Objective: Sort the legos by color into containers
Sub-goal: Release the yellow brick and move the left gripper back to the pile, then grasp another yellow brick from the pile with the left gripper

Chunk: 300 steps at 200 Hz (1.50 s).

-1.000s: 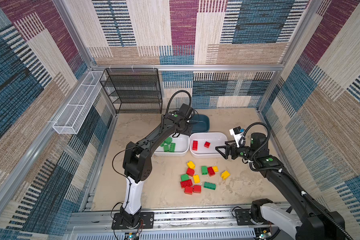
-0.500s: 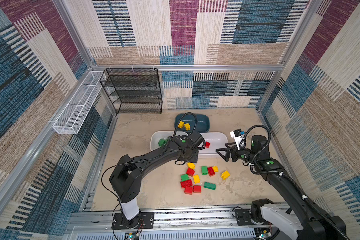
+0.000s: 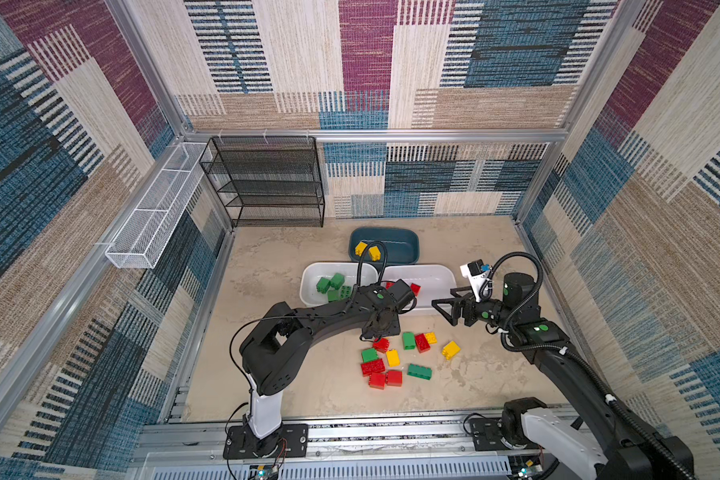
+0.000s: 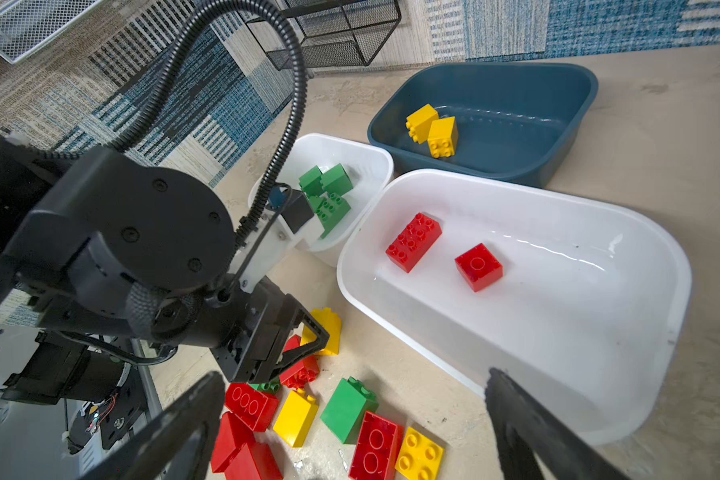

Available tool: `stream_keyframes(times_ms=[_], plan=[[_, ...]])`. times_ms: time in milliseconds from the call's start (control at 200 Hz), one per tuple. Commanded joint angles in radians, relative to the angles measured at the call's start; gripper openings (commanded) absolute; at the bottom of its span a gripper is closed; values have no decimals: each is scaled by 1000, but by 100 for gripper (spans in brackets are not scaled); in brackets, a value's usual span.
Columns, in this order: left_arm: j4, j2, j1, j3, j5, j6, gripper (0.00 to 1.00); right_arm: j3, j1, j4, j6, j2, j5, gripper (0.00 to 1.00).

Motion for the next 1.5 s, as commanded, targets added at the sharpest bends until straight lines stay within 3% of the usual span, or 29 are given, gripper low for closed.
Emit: stream_keyframes(times_ms=[0,431,581,771,982,1152,1312,1497], plan=[[30,10,2,4,-6,-20,56,-1,1,21,-2,-4,-6,99],[30,61,4,-3,-20,-1,42,8,1,24,-9,16,-11,99],[23,66,7,1,-22,30,31,8,1,22,-9,18,-12,99],[-13,-3,10,13,-12,79,30,11,1,21,-7,13,-6,99],[-84,-113,13,32,-2,198,31,13,1,33,1,15,-13,99],[-114,-149,52,152,-29,375,31,12,0,39,6,7,-7,99],[-85,-76,131,309,-20,536,31,11,0,46,8,4,-1,99],[17,95,233,484,27,639,32,19,1,53,4,20,6,99]])
